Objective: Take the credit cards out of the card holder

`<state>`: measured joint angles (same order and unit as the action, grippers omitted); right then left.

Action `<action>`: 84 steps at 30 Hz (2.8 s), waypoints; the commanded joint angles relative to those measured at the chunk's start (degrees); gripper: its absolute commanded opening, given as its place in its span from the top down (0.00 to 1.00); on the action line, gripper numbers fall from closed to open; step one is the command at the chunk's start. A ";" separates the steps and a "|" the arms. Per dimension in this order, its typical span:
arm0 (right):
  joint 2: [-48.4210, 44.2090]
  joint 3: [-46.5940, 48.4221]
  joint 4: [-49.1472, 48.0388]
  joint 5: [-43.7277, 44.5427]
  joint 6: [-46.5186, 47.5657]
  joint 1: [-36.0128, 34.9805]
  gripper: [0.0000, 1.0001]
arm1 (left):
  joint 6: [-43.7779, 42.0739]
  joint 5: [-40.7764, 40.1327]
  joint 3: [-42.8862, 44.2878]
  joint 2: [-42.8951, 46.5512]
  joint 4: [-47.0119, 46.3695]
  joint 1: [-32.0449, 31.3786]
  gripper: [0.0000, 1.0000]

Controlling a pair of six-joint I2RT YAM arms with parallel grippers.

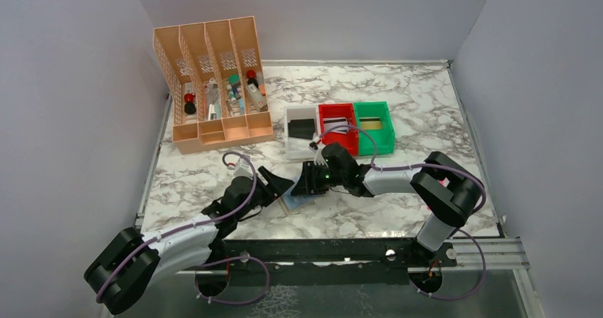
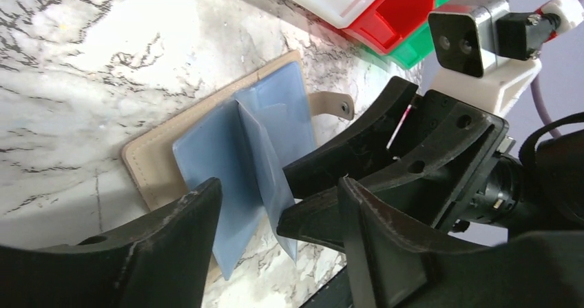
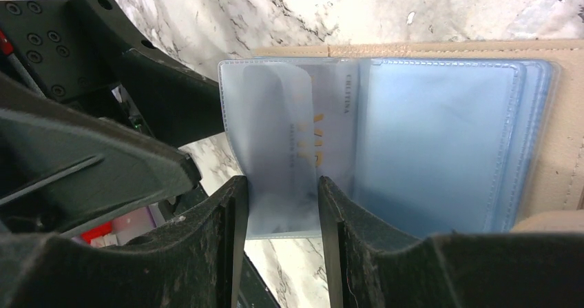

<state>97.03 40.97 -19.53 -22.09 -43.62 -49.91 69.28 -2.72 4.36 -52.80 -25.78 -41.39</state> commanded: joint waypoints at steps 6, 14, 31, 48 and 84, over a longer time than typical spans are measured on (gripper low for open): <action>-1.15 -0.90 1.11 1.19 0.72 -0.28 0.54 | -1.67 -1.37 4.75 -5.20 0.91 -0.19 0.47; -2.30 -0.80 0.98 0.44 1.13 -0.29 0.54 | -3.96 0.27 7.10 -10.97 0.86 -0.14 0.76; -25.68 -3.77 25.30 28.41 8.45 -0.19 0.34 | -17.19 6.11 27.15 -26.74 11.41 -1.89 0.79; -39.58 -11.09 24.48 31.63 7.45 0.43 0.45 | -17.86 -1.38 39.62 -38.21 18.07 -9.67 0.58; -3.59 1.55 23.99 26.95 14.07 0.52 0.47 | -19.31 -4.27 22.12 -20.65 13.44 -6.00 0.26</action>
<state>93.41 47.62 4.60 9.54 -26.96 -49.56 51.40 -10.00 25.98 -70.78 -8.08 -47.62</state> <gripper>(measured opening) 0.546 0.759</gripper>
